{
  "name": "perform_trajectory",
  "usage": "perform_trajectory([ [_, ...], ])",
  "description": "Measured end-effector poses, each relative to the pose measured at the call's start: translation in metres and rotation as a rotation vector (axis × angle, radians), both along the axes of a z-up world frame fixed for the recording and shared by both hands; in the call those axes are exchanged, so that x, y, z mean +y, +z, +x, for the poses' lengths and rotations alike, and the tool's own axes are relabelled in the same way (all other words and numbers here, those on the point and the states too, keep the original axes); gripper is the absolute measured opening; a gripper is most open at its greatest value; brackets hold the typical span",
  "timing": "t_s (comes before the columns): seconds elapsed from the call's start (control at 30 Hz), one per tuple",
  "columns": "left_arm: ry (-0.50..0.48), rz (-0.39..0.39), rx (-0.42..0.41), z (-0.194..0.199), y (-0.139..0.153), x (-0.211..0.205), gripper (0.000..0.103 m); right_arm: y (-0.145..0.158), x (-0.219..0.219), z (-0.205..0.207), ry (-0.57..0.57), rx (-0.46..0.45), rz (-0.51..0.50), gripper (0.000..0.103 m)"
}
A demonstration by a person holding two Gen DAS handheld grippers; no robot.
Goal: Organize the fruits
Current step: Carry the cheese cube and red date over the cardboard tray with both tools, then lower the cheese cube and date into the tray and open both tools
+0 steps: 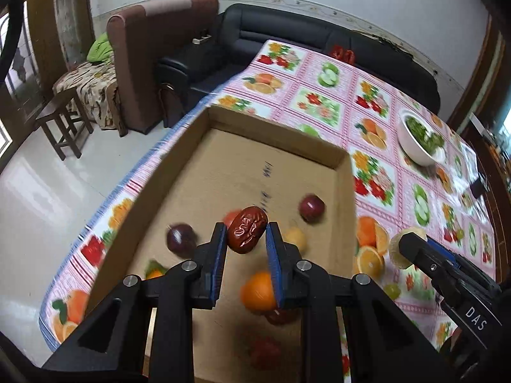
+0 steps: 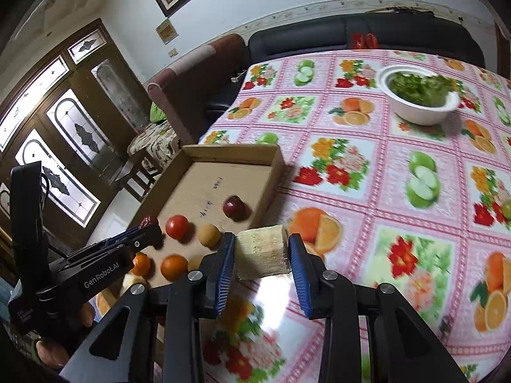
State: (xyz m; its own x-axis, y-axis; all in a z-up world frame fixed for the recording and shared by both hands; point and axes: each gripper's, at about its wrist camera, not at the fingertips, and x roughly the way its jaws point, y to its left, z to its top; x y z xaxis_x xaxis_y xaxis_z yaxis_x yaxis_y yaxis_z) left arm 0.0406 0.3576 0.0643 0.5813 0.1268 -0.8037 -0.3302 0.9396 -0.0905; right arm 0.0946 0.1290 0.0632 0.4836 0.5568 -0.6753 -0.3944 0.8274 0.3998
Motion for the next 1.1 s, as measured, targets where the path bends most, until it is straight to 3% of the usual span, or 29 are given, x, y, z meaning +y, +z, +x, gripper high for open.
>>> perform_trajectory([
  [0.37,0.075,-0.054,0.062,0.049,-0.013,0.040,0.022,-0.009,0.065,0.063,0.029,0.040,0.002,0.034],
  [0.8,0.111,-0.023,0.206,0.081,-0.051,0.046,0.023,-0.041,0.113,0.097,0.076,0.039,-0.182,0.034],
  [0.97,0.124,-0.005,0.217,0.082,-0.052,0.044,0.023,-0.046,0.117,0.099,0.095,0.037,-0.204,0.035],
  [1.0,0.125,-0.009,0.216,0.081,-0.052,0.044,0.024,-0.046,0.117,0.099,0.096,0.039,-0.203,0.035],
  [1.1,0.128,-0.046,0.210,0.077,-0.050,0.048,0.045,-0.045,0.115,0.098,0.097,0.046,-0.190,0.038],
])
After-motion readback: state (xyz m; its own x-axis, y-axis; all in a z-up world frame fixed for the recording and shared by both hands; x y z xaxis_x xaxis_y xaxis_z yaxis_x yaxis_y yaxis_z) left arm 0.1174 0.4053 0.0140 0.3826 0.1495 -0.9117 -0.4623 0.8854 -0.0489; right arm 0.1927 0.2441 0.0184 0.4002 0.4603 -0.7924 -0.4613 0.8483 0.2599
